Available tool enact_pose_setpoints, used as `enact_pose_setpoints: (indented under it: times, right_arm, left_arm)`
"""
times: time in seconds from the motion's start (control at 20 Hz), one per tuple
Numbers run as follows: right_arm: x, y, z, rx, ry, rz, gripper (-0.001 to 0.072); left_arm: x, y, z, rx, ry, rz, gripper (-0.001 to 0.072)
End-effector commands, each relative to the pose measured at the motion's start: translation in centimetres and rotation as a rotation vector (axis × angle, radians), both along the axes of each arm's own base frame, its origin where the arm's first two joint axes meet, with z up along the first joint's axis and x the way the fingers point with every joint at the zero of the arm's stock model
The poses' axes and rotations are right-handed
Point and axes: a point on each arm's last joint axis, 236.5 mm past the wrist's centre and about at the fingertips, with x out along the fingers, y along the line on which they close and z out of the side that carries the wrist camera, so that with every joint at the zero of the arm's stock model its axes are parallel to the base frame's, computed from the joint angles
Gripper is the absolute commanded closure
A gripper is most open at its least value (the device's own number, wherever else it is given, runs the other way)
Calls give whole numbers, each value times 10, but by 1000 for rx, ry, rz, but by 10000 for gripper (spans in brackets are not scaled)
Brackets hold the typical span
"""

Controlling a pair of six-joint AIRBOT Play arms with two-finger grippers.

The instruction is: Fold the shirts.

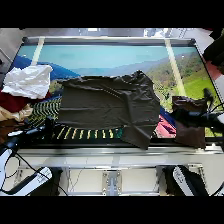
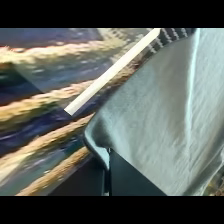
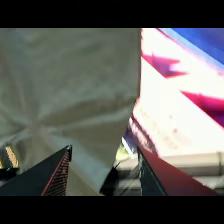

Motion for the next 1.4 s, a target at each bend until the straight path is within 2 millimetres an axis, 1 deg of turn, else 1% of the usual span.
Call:
enact_pose_setpoints:
  times: [0.0,0.1,0.2,0.4,0.55,0.7,0.75,0.85,0.9,0.95,1.0,1.05,1.1,1.15,1.2,1.25,1.3,1.35]
  right_arm:
    - [-26,28,-70,168,145,-100,261]
    - [-10,30,-78,210,123,-132,261]
    - [5,26,-89,242,113,-196,261]
    - [23,37,-101,348,90,-209,261]
    - [32,32,-107,356,78,-253,262]
    - [33,29,-110,348,77,-268,264]
    - [33,29,-110,348,77,-268,299]
    - [35,29,-108,343,58,-251,598]
    - [39,30,-106,347,38,-246,697]
    - [44,32,-100,364,9,-241,694]
    - [49,37,-91,398,-24,-226,694]
    - [54,47,-74,440,-82,-170,696]
    - [59,55,-53,461,-136,-96,697]
    - [64,60,-29,464,-195,-19,698]
    - [69,64,4,459,-272,51,698]
    - [71,67,42,424,-360,131,698]
    - [67,70,80,350,-451,228,699]
    - [58,71,109,254,-513,309,699]
  left_arm:
    - [2,-1,2,-5,-9,0,696]
    - [2,-1,2,2,-14,-7,697]
    - [2,-1,2,23,-29,-33,697]
    - [2,-1,2,26,-31,-36,697]
    - [2,-1,2,28,-32,-38,698]
    - [2,-1,2,32,-35,-44,697]
    - [2,-1,2,32,-35,-44,697]
    - [2,-1,2,32,-35,-44,697]
    - [2,-1,2,32,-35,-44,697]
    - [2,-1,2,33,-36,-45,697]
    - [3,-1,4,40,-46,-57,698]
    - [6,-2,11,62,-82,-95,699]
    - [13,-3,28,102,-155,-162,700]
    - [22,-5,52,150,-246,-232,701]
    - [31,-6,85,207,-345,-290,701]
    - [37,-5,123,284,-435,-336,701]
    - [38,-2,159,394,-512,-382,701]
    - [35,3,201,539,-587,-422,701]
